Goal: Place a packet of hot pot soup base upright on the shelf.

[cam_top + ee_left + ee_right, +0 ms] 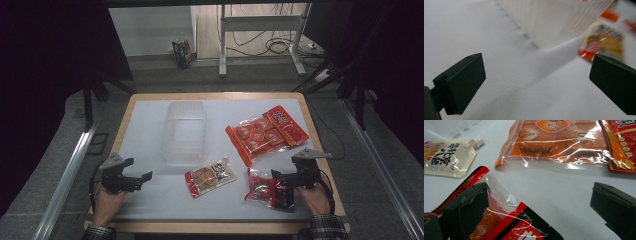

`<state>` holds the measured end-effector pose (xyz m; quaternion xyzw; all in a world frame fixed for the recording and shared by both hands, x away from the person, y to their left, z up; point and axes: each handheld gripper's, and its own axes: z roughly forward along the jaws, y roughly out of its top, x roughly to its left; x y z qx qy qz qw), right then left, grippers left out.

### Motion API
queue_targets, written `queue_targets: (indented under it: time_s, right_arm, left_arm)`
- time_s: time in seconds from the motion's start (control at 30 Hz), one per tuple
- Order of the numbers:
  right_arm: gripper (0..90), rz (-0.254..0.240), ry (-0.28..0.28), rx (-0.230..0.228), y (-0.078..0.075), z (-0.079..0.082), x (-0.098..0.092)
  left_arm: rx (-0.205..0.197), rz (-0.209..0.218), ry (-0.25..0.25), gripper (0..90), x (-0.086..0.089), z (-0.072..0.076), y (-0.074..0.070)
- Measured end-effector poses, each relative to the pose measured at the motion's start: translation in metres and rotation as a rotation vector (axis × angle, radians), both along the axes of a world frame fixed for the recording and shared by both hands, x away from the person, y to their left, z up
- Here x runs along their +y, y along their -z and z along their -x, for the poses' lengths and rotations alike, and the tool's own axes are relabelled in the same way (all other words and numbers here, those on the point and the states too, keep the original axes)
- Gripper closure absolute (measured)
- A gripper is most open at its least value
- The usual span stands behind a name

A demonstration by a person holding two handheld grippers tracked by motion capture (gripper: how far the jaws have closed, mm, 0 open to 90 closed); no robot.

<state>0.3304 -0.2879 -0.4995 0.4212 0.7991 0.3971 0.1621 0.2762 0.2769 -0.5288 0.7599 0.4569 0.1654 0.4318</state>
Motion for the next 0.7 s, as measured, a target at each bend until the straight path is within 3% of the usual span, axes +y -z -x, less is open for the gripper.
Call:
queue_targets:
  time_s: [0.07, 0.17, 0.4, 0.7]
  right_arm:
    - [1.2, -0.026, -0.006, 0.010, 0.002, -0.004, -0.001]
    - [1.2, -0.017, -0.010, 0.013, 0.004, -0.005, 0.001]
    - [1.3, 0.040, -0.032, 0.007, 0.007, -0.007, 0.010]
    - [1.3, 0.036, -0.032, 0.003, 0.007, -0.009, 0.011]
  left_arm:
    - [0.016, -0.049, 0.007, 0.7, -0.006, -0.001, 0.003]
    - [0.002, -0.112, 0.006, 0.6, -0.012, -0.002, 0.004]
    - [-0.010, -0.121, -0.003, 0.3, -0.012, -0.004, 0.005]
    - [-0.013, -0.140, -0.002, 0.1, -0.013, -0.003, 0.006]
